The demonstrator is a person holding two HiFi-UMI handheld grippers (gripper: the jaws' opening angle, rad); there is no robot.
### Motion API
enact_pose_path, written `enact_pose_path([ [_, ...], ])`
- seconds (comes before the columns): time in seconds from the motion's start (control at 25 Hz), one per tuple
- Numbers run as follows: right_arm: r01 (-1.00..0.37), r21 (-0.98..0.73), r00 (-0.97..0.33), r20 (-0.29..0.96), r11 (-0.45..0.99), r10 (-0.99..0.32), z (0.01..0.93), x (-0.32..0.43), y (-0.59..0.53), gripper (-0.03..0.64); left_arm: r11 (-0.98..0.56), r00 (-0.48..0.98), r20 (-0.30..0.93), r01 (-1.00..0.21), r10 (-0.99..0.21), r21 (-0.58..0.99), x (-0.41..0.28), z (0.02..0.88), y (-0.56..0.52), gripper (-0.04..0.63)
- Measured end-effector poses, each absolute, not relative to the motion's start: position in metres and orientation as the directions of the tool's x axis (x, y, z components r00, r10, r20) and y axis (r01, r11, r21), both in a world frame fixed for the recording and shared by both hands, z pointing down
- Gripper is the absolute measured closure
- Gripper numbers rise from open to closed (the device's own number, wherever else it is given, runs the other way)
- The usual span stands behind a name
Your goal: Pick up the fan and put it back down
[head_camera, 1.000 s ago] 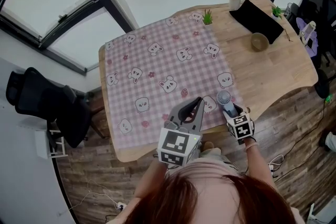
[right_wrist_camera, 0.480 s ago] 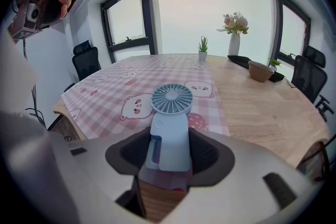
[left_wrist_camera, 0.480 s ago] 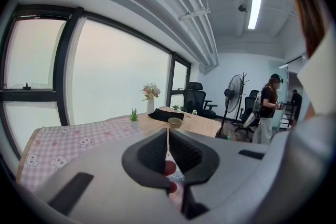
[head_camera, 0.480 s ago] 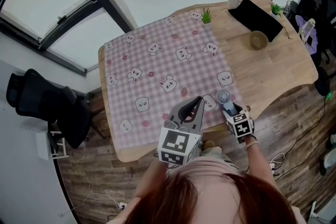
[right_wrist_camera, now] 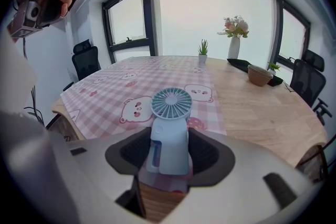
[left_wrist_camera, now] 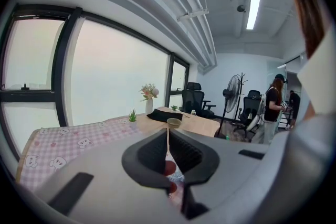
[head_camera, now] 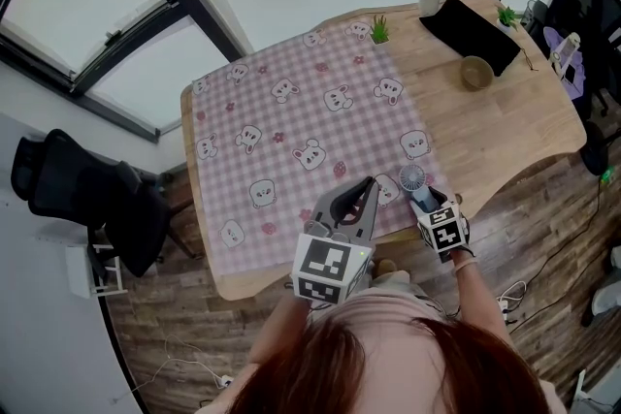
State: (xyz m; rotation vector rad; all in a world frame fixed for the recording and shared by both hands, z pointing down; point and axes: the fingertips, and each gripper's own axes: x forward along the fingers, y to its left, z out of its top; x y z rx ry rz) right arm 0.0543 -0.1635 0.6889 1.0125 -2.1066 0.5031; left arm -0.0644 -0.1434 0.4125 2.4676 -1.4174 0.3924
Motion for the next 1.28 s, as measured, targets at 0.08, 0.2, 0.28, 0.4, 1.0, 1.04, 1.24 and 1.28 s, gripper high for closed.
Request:
enact_pose_path([
  [0.08,-0.792,-0.026,-0.418,0.751,0.609,-0.511,0.686,0.054,-0.164,0.397,-0.49,0.49,0.36,-0.866,-0.794,0.097,-0.064,0.412,-0.143,0.58],
  [0.2,-0.795,-0.02,-0.42,0.74,0.606,-0.526,0.681,0.054,-0.165,0.397,-0.494,0.495,0.358,-0.864,-0.792,0.102,-0.063,0.413,-0.143,0.58],
  [0.28,-0.798,-0.02,-0.421,0.734,0.602,-0.533,0.678,0.054,-0.164,0.399,-0.497,0.498,0.357,-0.862,-0.791,0.101,-0.062,0.412,-0.143,0.58],
  [0.4,-0.806,-0.018,-0.421,0.721,0.592,-0.55,0.671,0.056,-0.163,0.4,-0.503,0.503,0.35,-0.859,-0.791,0.097,-0.061,0.411,-0.142,0.58],
  [1.0,-0.852,0.009,-0.397,0.642,0.523,-0.656,0.626,0.061,-0.168,0.454,-0.544,0.535,0.353,-0.835,-0.767,0.084,-0.054,0.414,-0.145,0.58],
  [1.04,-0.855,0.01,-0.396,0.635,0.519,-0.664,0.622,0.062,-0.169,0.459,-0.546,0.537,0.352,-0.834,-0.767,0.084,-0.053,0.414,-0.145,0.58],
  [1.24,-0.867,0.012,-0.392,0.6,0.498,-0.697,0.603,0.064,-0.17,0.488,-0.554,0.545,0.345,-0.828,-0.764,0.082,-0.05,0.412,-0.146,0.58],
  [1.28,-0.869,0.014,-0.392,0.593,0.495,-0.703,0.6,0.064,-0.17,0.494,-0.555,0.546,0.343,-0.828,-0.764,0.081,-0.05,0.411,-0.147,0.58],
])
